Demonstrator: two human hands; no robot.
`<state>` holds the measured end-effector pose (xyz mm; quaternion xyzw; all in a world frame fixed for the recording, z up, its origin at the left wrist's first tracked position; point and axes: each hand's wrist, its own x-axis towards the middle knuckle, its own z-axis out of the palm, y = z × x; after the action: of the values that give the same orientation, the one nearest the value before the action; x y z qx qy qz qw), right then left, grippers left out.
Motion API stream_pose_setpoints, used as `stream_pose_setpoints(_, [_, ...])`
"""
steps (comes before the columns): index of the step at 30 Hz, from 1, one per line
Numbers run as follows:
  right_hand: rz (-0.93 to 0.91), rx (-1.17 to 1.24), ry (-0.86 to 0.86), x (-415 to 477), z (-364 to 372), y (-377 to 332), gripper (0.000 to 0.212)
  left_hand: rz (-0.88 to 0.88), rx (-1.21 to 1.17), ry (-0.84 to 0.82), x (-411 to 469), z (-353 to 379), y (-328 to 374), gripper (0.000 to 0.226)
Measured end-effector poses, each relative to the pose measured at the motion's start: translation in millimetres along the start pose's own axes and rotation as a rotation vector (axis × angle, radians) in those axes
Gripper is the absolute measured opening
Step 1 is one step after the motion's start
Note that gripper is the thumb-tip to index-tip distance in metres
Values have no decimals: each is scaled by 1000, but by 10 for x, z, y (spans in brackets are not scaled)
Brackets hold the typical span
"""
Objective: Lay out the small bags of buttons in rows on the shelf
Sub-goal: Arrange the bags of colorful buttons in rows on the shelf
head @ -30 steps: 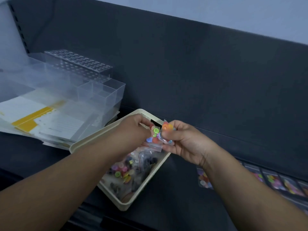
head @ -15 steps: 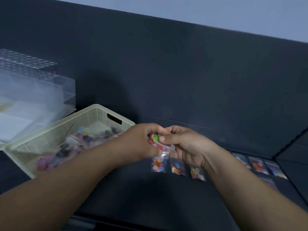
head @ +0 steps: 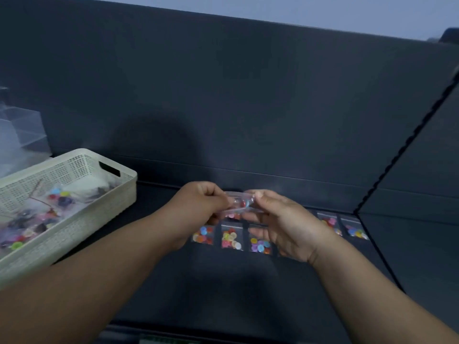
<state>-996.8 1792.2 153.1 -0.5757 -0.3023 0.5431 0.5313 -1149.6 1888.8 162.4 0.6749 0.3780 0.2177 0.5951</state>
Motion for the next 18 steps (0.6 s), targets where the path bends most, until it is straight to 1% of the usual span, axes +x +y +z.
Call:
stream_pose_setpoints(2, [-73,-35,-38,-93,-126,55,24,-90,-89,-5,40,153,-1,20])
stream_pose_setpoints(5, [-129,-83,-80,-167,-239,120,27,-170,-168,-14,57,394,43,21])
stream_pose_setpoints(6, [-148,-74,-51,-178,-265,128,21,-181,-174,-19,56,465,53,21])
stream_pose_setpoints(7, [-161,-61,-1,-175,-306,145,10,-182,-165,-29,59,525,53,20])
stream_pose_setpoints(8, [-166,-37,51,-182,-341,148,5,-177,-141,-41,65,569,43,19])
stream_pose_setpoints(9, [-163,-3,95,-193,-384,152,13,-173,-109,-56,62,608,40,17])
stream_pose_setpoints(10, [-150,46,122,-214,-435,153,17,-175,-78,-72,57,642,38,14])
stream_pose_setpoints(12, [-136,122,159,-249,-519,160,15,-189,-32,-114,47,687,33,11])
stream_pose_setpoints(15, [-136,102,218,-302,-599,189,8,-207,-7,-160,45,785,72,5])
stream_pose_setpoints(18, [-140,58,255,-320,-633,233,6,-189,-5,-164,93,885,108,14])
